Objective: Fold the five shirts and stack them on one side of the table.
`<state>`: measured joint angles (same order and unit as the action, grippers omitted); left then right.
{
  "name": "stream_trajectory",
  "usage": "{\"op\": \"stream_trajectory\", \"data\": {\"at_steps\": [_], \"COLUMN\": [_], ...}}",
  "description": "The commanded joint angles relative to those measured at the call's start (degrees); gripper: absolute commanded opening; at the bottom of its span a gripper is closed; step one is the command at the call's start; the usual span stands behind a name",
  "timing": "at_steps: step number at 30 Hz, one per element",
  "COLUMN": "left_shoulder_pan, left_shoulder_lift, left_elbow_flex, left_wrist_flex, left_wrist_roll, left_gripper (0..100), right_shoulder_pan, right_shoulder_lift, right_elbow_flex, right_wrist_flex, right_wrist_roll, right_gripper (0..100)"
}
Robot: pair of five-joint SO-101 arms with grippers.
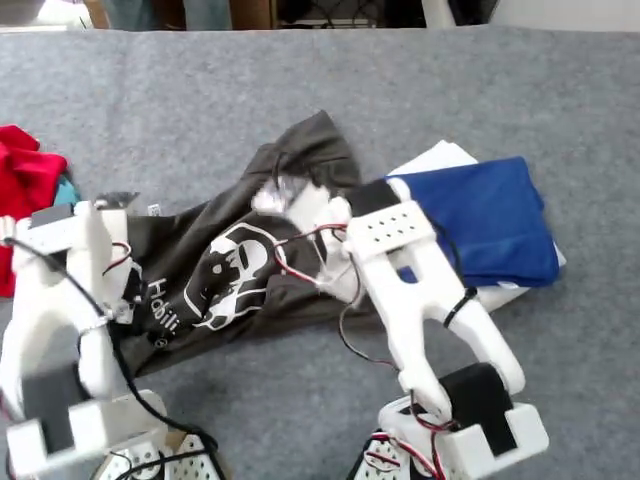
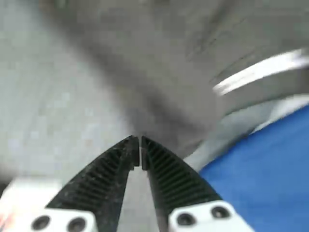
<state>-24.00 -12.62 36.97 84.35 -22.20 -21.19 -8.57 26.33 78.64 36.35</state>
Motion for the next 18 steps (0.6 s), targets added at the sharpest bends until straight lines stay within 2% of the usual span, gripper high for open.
{"op": "stream_trajectory", "data": {"at_steps": [1, 5, 9, 15, 18], "left_shoulder_pan": [-0.48, -0.48, -0.48, -0.57, -2.15], "left_shoulder_lift": [-10.37, -15.03, -15.12, -15.12, -15.12], "left_elbow_flex": [0.13, 0.13, 0.22, -1.63, -4.18], "left_wrist_flex": [0.53, 0.26, -4.04, -6.68, -6.86], "left_wrist_roll": [3.43, 10.9, 16.79, 18.81, 18.9], "left_gripper": [3, 3, 3, 3, 3], "right_shoulder_pan": [0.26, 0.26, 0.26, -0.26, -2.46], "right_shoulder_lift": [4.97, 15.08, 22.37, 21.85, 19.21], "right_elbow_flex": [-2.68, -2.59, -3.03, 1.45, 9.63], "right_wrist_flex": [-13.19, -14.77, -6.51, 4.31, 7.47], "right_wrist_roll": [-5.98, -7.56, -7.56, -6.59, -0.7], "right_gripper": [2.1, 2.1, 2.1, 2.1, 2.1]}}
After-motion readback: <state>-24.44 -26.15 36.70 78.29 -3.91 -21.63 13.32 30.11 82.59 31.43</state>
